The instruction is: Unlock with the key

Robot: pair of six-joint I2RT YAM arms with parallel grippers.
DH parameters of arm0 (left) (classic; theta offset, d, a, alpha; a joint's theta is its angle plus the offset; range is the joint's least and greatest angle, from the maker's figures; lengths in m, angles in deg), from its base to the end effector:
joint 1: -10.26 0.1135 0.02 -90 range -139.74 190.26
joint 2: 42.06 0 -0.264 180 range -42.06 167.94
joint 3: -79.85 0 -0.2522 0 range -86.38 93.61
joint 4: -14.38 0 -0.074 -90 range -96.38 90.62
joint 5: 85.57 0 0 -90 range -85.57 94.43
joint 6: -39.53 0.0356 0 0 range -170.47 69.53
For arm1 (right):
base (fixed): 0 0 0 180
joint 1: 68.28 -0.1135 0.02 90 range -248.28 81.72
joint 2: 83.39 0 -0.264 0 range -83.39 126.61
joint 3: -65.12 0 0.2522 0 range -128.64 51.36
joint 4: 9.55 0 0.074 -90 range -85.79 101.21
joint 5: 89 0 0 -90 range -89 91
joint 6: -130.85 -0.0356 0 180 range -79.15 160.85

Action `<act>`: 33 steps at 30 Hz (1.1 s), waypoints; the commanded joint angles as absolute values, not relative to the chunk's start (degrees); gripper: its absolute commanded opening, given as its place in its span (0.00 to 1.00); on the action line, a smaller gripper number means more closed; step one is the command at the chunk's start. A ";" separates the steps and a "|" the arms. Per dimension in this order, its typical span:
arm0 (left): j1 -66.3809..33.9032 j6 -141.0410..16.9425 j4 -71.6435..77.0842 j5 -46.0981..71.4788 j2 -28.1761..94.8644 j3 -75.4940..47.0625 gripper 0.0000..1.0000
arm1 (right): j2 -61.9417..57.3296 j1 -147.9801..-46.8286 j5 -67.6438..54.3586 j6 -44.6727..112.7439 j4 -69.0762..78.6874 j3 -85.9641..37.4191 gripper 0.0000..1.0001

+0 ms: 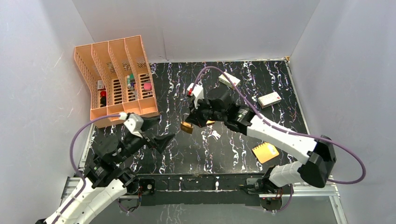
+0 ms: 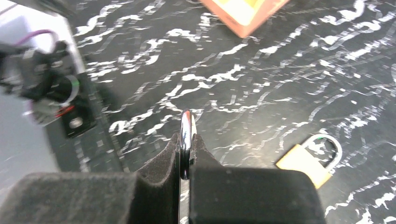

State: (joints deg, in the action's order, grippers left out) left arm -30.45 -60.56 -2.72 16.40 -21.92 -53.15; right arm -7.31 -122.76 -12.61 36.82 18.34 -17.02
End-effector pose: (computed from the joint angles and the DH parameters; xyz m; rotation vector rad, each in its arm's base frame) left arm 0.0743 -0.0737 0.3368 0.5573 1.3520 -0.8761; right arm 0.1722 0.2556 0.3560 -1.0208 1.7795 0.8891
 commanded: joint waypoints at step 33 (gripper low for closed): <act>-30.34 -66.36 -15.12 -15.62 -30.61 -51.16 0.98 | 18.29 -124.94 19.42 38.61 -12.26 -13.58 0.00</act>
State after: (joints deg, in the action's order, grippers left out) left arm -30.43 -65.91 -15.37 -15.06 -30.66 -52.89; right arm 20.93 -125.97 17.58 41.25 -10.60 -12.69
